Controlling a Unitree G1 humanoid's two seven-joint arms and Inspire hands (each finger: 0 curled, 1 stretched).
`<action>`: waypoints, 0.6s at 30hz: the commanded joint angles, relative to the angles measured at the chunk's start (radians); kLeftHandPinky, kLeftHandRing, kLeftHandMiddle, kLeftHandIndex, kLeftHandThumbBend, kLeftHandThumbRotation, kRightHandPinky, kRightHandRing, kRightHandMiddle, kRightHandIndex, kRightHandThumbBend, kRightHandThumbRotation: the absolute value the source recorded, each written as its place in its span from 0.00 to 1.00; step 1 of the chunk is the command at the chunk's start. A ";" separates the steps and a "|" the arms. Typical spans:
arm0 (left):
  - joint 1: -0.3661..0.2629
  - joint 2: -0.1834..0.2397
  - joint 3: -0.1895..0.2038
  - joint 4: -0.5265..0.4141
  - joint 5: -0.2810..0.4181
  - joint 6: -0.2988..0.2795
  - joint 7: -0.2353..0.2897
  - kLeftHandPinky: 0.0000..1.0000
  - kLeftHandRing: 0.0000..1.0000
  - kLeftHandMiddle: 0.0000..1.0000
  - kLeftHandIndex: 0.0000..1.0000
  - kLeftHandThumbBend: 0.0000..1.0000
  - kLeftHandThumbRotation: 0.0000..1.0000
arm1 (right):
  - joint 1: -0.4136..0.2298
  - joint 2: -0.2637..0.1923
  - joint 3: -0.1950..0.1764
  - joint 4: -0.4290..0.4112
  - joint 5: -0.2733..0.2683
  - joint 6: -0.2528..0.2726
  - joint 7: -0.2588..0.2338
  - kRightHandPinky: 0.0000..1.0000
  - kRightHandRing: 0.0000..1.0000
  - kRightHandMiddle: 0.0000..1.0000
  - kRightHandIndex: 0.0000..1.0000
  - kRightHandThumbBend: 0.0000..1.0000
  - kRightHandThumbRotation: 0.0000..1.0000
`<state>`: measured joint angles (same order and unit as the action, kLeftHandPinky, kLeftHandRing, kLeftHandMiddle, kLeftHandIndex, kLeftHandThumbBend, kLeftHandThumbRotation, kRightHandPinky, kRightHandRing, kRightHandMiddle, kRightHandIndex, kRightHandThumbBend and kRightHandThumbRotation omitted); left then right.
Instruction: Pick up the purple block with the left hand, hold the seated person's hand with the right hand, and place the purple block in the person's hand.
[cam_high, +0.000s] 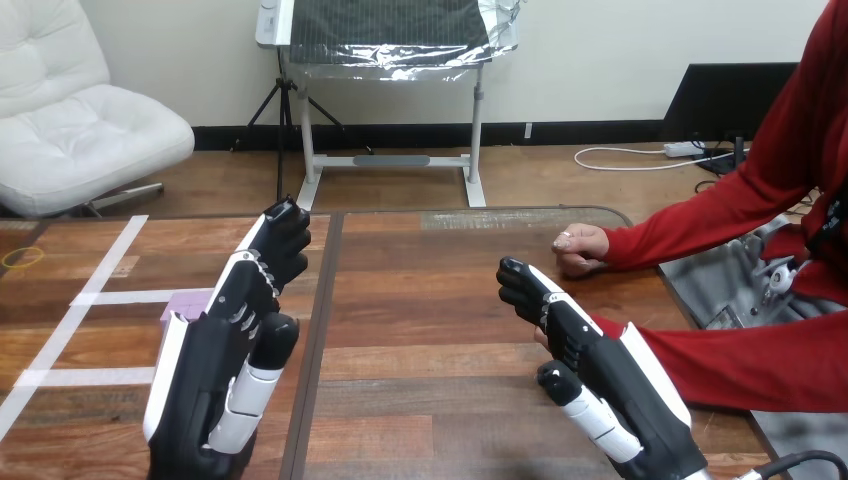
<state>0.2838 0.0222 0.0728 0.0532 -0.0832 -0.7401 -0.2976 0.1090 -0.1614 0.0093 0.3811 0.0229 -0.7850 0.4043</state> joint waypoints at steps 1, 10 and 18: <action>0.005 0.008 -0.003 0.006 0.024 -0.027 0.023 0.89 0.90 0.91 0.91 0.76 0.89 | -0.043 -0.005 0.008 -0.043 0.010 0.015 -0.014 0.96 0.93 0.94 0.95 0.84 0.92; -0.023 0.046 0.012 0.012 0.092 -0.029 0.060 0.94 0.93 0.92 0.91 0.82 0.91 | -0.045 -0.003 0.010 -0.045 0.016 0.031 -0.011 0.96 0.93 0.93 0.95 0.85 0.92; -0.117 0.125 0.055 0.053 0.133 -0.008 0.083 0.89 0.91 0.92 0.90 0.84 0.90 | -0.050 -0.004 0.008 -0.049 0.001 0.034 -0.022 0.96 0.92 0.93 0.95 0.85 0.92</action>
<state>0.2769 0.0798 0.0928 0.0765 0.0215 -0.7470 -0.2393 0.1098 -0.1614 0.0132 0.3796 0.0215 -0.7539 0.4008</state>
